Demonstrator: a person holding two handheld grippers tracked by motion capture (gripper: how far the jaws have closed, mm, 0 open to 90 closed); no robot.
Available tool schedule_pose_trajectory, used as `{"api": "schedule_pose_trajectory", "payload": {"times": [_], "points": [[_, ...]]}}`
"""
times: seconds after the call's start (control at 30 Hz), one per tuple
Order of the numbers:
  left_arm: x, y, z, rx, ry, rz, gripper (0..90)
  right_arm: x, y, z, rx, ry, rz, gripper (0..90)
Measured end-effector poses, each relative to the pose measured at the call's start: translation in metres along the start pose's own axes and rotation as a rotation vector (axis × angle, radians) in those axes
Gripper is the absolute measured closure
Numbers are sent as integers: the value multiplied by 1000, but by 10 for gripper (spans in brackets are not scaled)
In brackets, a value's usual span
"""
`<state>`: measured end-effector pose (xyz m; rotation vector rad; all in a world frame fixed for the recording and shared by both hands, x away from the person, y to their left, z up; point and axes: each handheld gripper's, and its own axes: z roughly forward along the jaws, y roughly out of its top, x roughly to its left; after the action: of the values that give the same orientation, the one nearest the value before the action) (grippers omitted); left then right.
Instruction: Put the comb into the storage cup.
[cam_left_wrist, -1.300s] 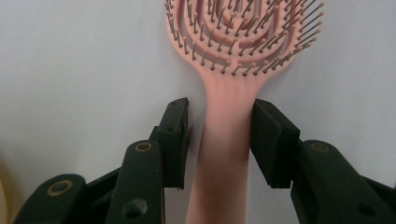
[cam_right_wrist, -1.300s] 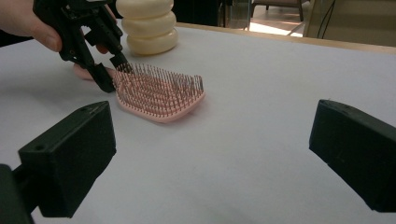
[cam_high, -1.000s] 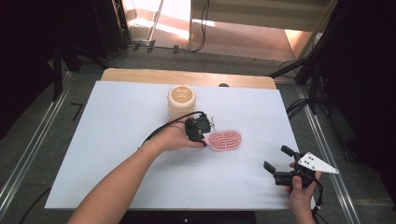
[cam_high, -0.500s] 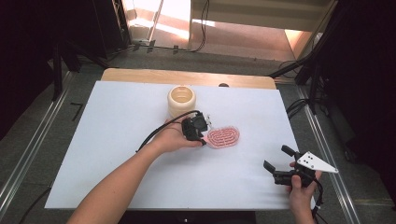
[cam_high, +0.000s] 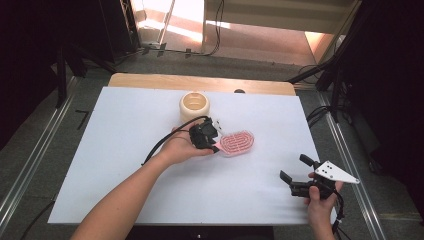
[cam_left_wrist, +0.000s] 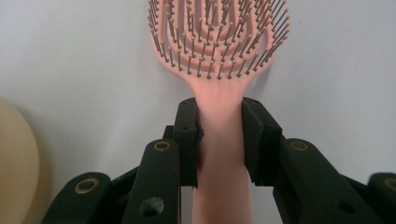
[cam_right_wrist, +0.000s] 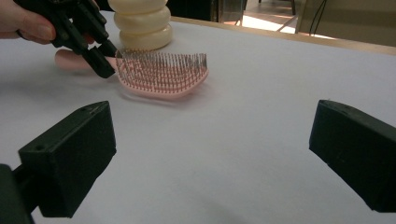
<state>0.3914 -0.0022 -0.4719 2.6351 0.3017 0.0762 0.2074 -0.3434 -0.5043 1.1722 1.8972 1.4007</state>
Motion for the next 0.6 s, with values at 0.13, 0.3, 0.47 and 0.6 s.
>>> {"api": "schedule_pose_trajectory", "payload": {"times": [0.13, 0.3, 0.47, 0.6], "points": [[0, 1, -4, -21, 4, 1, 709, 4, 3, 3, 3, 2, -12, 0], [1, 0, -8, -35, 10, -7, 710, 5, 3, 5, 8, 5, -15, 0], [2, -5, -12, -64, 12, -22, 709, 9, 8, 7, -2, 30, 15, 0], [1, -7, -14, -91, 11, -40, 709, 16, 18, 13, 11, 52, 30, 0]]}}
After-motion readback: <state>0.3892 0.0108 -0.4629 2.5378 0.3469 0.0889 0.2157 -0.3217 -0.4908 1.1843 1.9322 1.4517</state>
